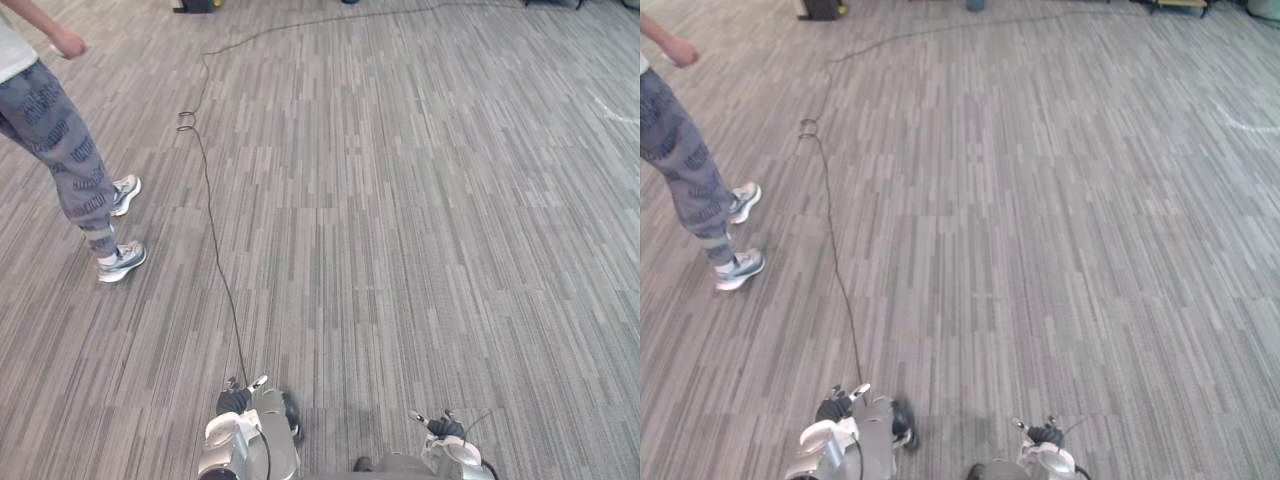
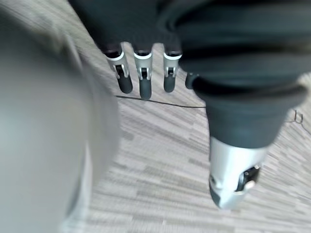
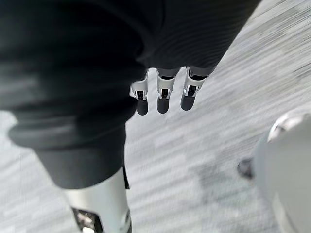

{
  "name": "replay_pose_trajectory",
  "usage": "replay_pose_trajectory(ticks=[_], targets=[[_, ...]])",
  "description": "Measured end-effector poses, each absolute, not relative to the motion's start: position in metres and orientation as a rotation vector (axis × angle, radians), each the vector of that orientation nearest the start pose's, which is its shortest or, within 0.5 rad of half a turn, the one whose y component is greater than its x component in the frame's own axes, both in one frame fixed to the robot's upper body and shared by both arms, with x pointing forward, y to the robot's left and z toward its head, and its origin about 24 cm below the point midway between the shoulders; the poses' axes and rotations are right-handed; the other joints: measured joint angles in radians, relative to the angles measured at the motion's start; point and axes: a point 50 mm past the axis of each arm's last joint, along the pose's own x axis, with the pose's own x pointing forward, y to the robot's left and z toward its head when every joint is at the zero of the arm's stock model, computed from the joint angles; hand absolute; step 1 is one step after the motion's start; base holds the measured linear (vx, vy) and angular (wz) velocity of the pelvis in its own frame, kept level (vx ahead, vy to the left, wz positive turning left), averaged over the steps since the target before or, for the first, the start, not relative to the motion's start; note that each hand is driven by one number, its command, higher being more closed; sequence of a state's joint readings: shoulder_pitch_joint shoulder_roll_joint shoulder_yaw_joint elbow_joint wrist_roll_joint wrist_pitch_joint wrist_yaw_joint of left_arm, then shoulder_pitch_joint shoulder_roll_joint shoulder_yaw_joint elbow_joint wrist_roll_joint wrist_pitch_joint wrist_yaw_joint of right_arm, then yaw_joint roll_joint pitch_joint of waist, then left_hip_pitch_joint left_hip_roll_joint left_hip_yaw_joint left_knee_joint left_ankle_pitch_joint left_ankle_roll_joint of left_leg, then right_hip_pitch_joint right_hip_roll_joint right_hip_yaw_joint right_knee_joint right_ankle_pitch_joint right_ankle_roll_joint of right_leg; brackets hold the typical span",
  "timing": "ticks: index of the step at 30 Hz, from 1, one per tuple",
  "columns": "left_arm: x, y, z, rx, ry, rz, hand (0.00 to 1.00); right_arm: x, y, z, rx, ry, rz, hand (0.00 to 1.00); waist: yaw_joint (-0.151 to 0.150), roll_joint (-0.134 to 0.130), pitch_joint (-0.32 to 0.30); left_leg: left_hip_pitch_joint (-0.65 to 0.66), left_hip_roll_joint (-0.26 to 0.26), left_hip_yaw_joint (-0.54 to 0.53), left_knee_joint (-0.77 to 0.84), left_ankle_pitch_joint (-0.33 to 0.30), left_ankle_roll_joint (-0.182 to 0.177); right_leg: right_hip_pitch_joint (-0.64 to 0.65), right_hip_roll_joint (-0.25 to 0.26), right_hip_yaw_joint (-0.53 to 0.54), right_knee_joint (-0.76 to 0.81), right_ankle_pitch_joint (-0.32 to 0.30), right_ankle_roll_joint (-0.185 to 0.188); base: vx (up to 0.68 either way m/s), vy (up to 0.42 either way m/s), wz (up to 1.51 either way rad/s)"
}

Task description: Pick up cushions and gather them together orderly.

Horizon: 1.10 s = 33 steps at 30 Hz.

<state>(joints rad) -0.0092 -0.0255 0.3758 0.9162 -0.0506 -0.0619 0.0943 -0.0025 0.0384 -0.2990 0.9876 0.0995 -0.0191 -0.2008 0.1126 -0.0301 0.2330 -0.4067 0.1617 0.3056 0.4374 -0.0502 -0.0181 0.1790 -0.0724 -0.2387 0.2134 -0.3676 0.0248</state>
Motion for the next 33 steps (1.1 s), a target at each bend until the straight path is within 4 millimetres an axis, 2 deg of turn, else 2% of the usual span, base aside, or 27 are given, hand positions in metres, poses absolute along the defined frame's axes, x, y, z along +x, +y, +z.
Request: replay_pose_trajectory(ticks=[1, 2, 4, 5, 6, 7, 8, 9, 10, 11, 13, 15, 17, 18, 19, 20, 21, 22, 23, 24, 25, 26, 28, 29, 30, 31, 33], targets=[[0.149, 0.207, -0.136, -0.183, 0.838, 0.463, 0.00, 0.132, -0.169, -0.152, 0.191, 1.000, -0.452, 0.00, -0.002, -0.033, -0.021, 0.005, -0.014, 0.020, 0.014, -0.035, 0.036, -0.006, -0.033, 0.048, -0.003, 0.025, -0.017, 0.68, 0.220, -0.67], [0.150, 0.207, -0.135, -0.181, 0.833, 0.460, 0.00, 0.133, -0.169, -0.152, 0.189, 1.001, -0.450, 0.00, -0.003, -0.036, -0.019, 0.005, -0.012, 0.021, 0.039, -0.054, 0.046, -0.007, -0.035, 0.066, 0.004, 0.047, -0.016, 0.68, 0.268, -0.19], [0.148, 0.216, -0.135, -0.165, 0.840, 0.471, 0.00, 0.130, -0.172, -0.152, 0.196, 0.999, -0.468, 0.00, 0.001, -0.077, -0.026, 0.068, -0.020, 0.052, 0.103, -0.109, 0.086, -0.024, -0.075, 0.128, 0.142, 0.133, 0.035, 0.68, 0.287, -0.36], [0.146, 0.216, -0.136, -0.163, 0.849, 0.470, 0.00, 0.131, -0.172, -0.152, 0.196, 0.995, -0.468, 0.00, 0.001, -0.081, -0.028, 0.092, -0.019, 0.064, 0.099, -0.115, 0.092, -0.040, -0.081, 0.137, 0.199, 0.154, 0.047, 0.53, 0.169, -0.74], [0.145, 0.215, -0.137, -0.148, 0.866, 0.450, 0.00, 0.133, -0.173, -0.150, 0.188, 0.973, -0.465, 0.00, -0.001, -0.079, -0.026, 0.175, -0.016, 0.073, 0.074, -0.133, 0.102, -0.118, -0.095, 0.154, 0.435, 0.217, 0.093, 0.48, 0.106, -0.95], [0.145, 0.211, -0.139, -0.139, 0.875, 0.423, 0.00, 0.134, -0.175, -0.148, 0.180, 0.957, -0.465, 0.00, -0.002, -0.069, -0.023, 0.264, -0.014, 0.071, 0.028, -0.172, 0.083, -0.207, -0.107, 0.129, 0.666, 0.231, 0.119, 0.46, 0.074, -1.00], [0.145, 0.208, -0.139, -0.135, 0.880, 0.411, 0.00, 0.132, -0.176, -0.148, 0.176, 0.953, -0.466, 0.00, -0.005, -0.058, -0.022, 0.305, -0.012, 0.072, 0.001, -0.194, 0.067, -0.243, -0.114, 0.109, 0.746, 0.226, 0.110, 0.38, 0.022, -0.84], [0.146, 0.204, -0.140, -0.129, 0.887, 0.391, 0.00, 0.130, -0.176, -0.149, 0.173, 0.957, -0.466, 0.00, -0.012, -0.049, -0.027, 0.364, -0.013, 0.077, -0.044, -0.228, 0.032, -0.299, -0.128, 0.065, 0.835, 0.207, 0.083, 0.48, -0.006, -0.87], [0.147, 0.202, -0.141, -0.126, 0.896, 0.378, 0.00, 0.129, -0.175, -0.149, 0.177, 0.965, -0.459, 0.00, -0.018, -0.057, -0.029, 0.445, -0.014, 0.120, -0.095, -0.254, -0.003, -0.380, -0.154, -0.003, 0.879, 0.164, 0.030, 0.56, -0.035, -1.04], [0.147, 0.199, -0.142, -0.129, 0.906, 0.374, 0.00, 0.131, -0.177, -0.147, 0.178, 0.949, -0.464, 0.00, -0.029, -0.057, -0.030, 0.499, -0.004, 0.159, -0.119, -0.266, -0.017, -0.444, -0.156, -0.066, 0.840, 0.118, 0.000, 0.54, -0.048, -0.93], [0.147, 0.196, -0.143, -0.132, 0.913, 0.361, 0.00, 0.136, -0.179, -0.145, 0.179, 0.923, -0.464, 0.00, -0.057, -0.050, -0.027, 0.569, 0.022, 0.211, -0.146, -0.275, -0.029, -0.510, -0.153, -0.170, 0.708, 0.083, -0.018, 0.43, -0.072, -0.72], [0.147, 0.193, -0.145, -0.131, 0.927, 0.348, 0.00, 0.139, -0.182, -0.143, 0.181, 0.910, -0.466, 0.00, -0.068, -0.046, -0.027, 0.648, 0.039, 0.275, -0.198, -0.272, -0.035, -0.568, -0.152, -0.276, 0.497, 0.108, -0.026, 0.47, -0.087, -0.65], [0.136, 0.192, -0.150, -0.127, 0.971, 0.343, 0.00, 0.133, -0.188, -0.146, 0.151, 0.943, -0.461, 0.00, -0.069, -0.051, -0.028, 0.763, 0.008, 0.319, -0.285, -0.245, -0.085, -0.577, -0.143, -0.356, 0.206, 0.263, -0.062, 0.59, -0.096, -0.44], [0.136, 0.193, -0.150, -0.127, 0.974, 0.345, 0.00, 0.131, -0.189, -0.148, 0.146, 0.953, -0.459, 0.00, -0.070, -0.049, -0.028, 0.787, 0.008, 0.317, -0.289, -0.241, -0.091, -0.574, -0.139, -0.348, 0.213, 0.333, -0.135, 0.73, -0.167, -0.55], [0.132, 0.190, -0.152, -0.140, 0.988, 0.350, 0.00, 0.132, -0.199, -0.146, 0.112, 0.951, -0.459, 0.00, -0.072, -0.009, -0.039, 0.819, 0.064, 0.310, -0.249, -0.201, -0.159, -0.576, -0.107, -0.340, 0.297, 0.277, -0.200, 0.64, -0.239, -0.50], [0.132, 0.189, -0.152, -0.127, 0.992, 0.338, 0.00, 0.134, -0.203, -0.145, 0.111, 0.937, -0.468, 0.00, -0.084, 0.017, -0.038, 0.771, 0.129, 0.258, -0.098, -0.160, -0.192, -0.568, -0.075, -0.337, 0.330, 0.211, -0.202, 0.76, -0.308, -0.52], [0.133, 0.188, -0.152, -0.128, 0.989, 0.335, 0.00, 0.134, -0.205, -0.144, 0.115, 0.933, -0.478, 0.00, -0.085, 0.026, -0.034, 0.745, 0.155, 0.231, -0.020, -0.137, -0.182, -0.558, -0.060, -0.335, 0.332, 0.195, -0.204, 0.59, -0.286, -0.44], [0.135, 0.185, -0.152, -0.140, 0.984, 0.339, 0.00, 0.136, -0.208, -0.143, 0.119, 0.923, -0.491, 0.00, -0.082, 0.062, -0.021, 0.618, 0.244, 0.118, 0.289, -0.072, -0.095, -0.503, -0.004, -0.321, 0.309, 0.162, -0.200, 0.45, -0.190, -0.44], [0.135, 0.183, -0.151, -0.152, 0.982, 0.341, 0.00, 0.136, -0.209, -0.143, 0.117, 0.924, -0.494, 0.00, -0.081, 0.070, -0.015, 0.580, 0.262, 0.090, 0.387, -0.074, -0.071, -0.480, 0.016, -0.313, 0.296, 0.153, -0.201, 0.54, -0.184, -0.75], [0.139, 0.182, -0.149, -0.173, 0.959, 0.356, 0.00, 0.135, -0.207, -0.144, 0.113, 0.937, -0.489, 0.00, -0.074, 0.074, -0.007, 0.470, 0.262, 0.007, 0.602, -0.103, -0.071, -0.391, 0.068, -0.276, 0.239, 0.135, -0.207, 0.51, -0.136, -0.82], [0.141, 0.184, -0.147, -0.173, 0.942, 0.359, 0.00, 0.134, -0.201, -0.146, 0.106, 0.955, -0.465, 0.00, -0.063, 0.060, 0.000, 0.385, 0.227, -0.031, 0.673, -0.150, -0.083, -0.299, 0.096, -0.239, 0.180, 0.120, -0.206, 0.50, -0.128, -0.84], [0.142, 0.186, -0.146, -0.174, 0.932, 0.362, 0.00, 0.134, -0.199, -0.146, 0.103, 0.960, -0.453, 0.00, -0.061, 0.052, 0.001, 0.358, 0.213, -0.036, 0.673, -0.165, -0.076, -0.271, 0.102, -0.224, 0.163, 0.114, -0.202, 0.45, -0.113, -0.81], [0.147, 0.190, -0.142, -0.192, 0.886, 0.378, 0.00, 0.137, -0.188, -0.147, 0.087, 0.969, -0.397, 0.00, -0.046, 0.030, -0.007, 0.187, 0.152, -0.037, 0.539, -0.227, -0.042, -0.152, 0.146, -0.127, 0.070, 0.090, -0.166, 0.41, -0.088, -0.97], [0.147, 0.190, -0.141, -0.195, 0.879, 0.382, 0.00, 0.138, -0.186, -0.147, 0.085, 0.969, -0.388, 0.00, -0.043, 0.031, -0.007, 0.168, 0.140, -0.040, 0.503, -0.235, -0.039, -0.137, 0.151, -0.109, 0.061, 0.087, -0.163, 0.45, -0.019, -1.21], [0.144, 0.192, -0.141, -0.204, 0.868, 0.398, 0.00, 0.140, -0.179, -0.147, 0.089, 0.968, -0.367, 0.00, -0.032, 0.033, -0.005, 0.110, 0.097, -0.057, 0.370, -0.239, -0.029, -0.087, 0.156, -0.050, 0.041, 0.081, -0.153, 0.62, 0.078, -1.38], [0.140, 0.193, -0.142, -0.215, 0.877, 0.413, 0.00, 0.140, -0.175, -0.148, 0.097, 0.973, -0.361, 0.00, -0.022, 0.034, -0.005, 0.085, 0.051, -0.089, 0.219, -0.231, -0.040, -0.047, 0.156, 0.019, 0.026, 0.066, -0.133, 0.53, 0.079, -1.42], [0.135, 0.194, -0.144, -0.239, 0.881, 0.441, 0.00, 0.139, -0.170, -0.149, 0.097, 0.981, -0.347, 0.00, -0.009, 0.034, -0.006, 0.052, 0.018, -0.135, 0.096, -0.205, -0.057, -0.004, 0.153, 0.081, 0.006, 0.044, -0.119, 0.58, 0.201, -1.27]])
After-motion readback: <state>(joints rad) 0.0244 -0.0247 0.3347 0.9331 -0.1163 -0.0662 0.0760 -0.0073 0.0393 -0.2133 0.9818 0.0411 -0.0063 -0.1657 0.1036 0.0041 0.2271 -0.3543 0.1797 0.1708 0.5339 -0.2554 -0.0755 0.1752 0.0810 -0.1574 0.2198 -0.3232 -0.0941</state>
